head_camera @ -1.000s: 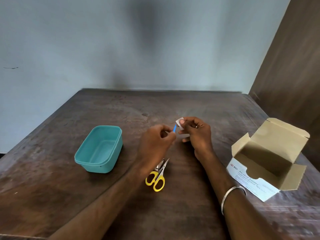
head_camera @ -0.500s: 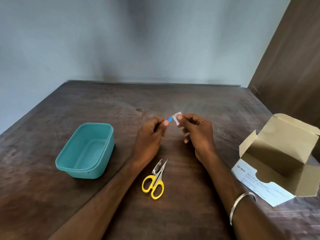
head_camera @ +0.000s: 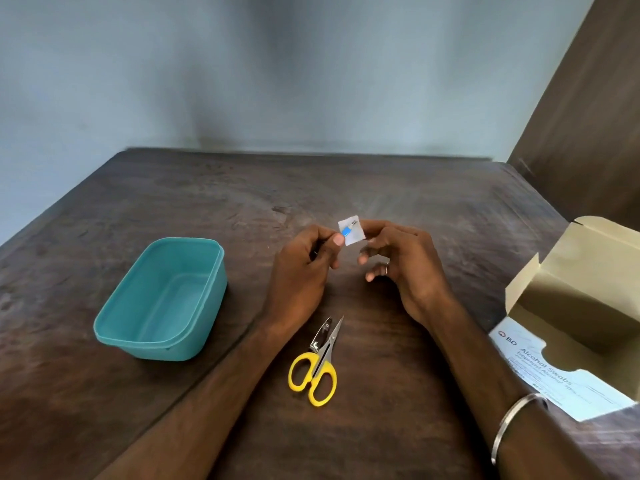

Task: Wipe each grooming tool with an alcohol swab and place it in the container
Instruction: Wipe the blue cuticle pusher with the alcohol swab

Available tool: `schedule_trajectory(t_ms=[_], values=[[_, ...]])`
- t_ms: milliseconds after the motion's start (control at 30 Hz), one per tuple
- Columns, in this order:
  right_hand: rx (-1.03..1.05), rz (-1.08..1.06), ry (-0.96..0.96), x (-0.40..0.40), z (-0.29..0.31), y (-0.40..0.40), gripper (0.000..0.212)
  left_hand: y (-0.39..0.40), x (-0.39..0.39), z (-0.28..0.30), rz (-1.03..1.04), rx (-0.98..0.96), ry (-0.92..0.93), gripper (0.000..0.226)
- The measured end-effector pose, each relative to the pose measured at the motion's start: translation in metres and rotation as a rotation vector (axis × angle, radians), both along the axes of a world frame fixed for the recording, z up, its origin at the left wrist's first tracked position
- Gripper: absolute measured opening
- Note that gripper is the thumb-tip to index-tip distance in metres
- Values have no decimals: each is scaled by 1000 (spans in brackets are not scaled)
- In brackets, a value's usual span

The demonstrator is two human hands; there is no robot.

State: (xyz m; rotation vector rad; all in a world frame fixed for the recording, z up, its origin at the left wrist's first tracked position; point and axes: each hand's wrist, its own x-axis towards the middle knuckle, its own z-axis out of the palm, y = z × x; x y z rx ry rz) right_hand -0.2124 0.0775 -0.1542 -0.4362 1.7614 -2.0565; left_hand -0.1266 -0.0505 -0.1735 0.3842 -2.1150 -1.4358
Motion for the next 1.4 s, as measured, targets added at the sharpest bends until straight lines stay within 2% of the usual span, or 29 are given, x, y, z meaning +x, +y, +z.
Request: schedule_trajectory(t_ms=[133, 300, 500, 600, 700, 767, 1000, 1100, 1233, 1400], values=[[46, 12, 109, 0, -2, 1, 15, 0, 2, 2, 5, -34, 12, 14], [96, -16, 268, -2, -3, 2, 8, -3, 7, 9, -6, -227, -6, 10], [184, -35, 426, -2, -3, 0, 12, -10, 8, 11, 21, -399, -2, 11], [131, -69, 395, -2, -4, -1, 10, -3, 9, 11, -2, -314, -2, 10], [63, -90, 331, 1, -4, -5, 10, 2, 8, 12, -79, -89, 8, 7], [53, -88, 299, 2, -4, -6, 11, 0, 7, 13, -103, -21, 3, 7], [215, -80, 459, -2, -3, -6, 14, -12, 9, 12, -39, -269, -44, 9], [207, -102, 475, -1, -3, -6, 17, -9, 9, 11, -58, -210, -39, 8], [113, -135, 343, 5, -3, -8, 10, -4, 8, 10, -108, -47, -11, 11], [89, -126, 277, 4, -2, -7, 10, -4, 9, 9, -97, -68, -7, 18]])
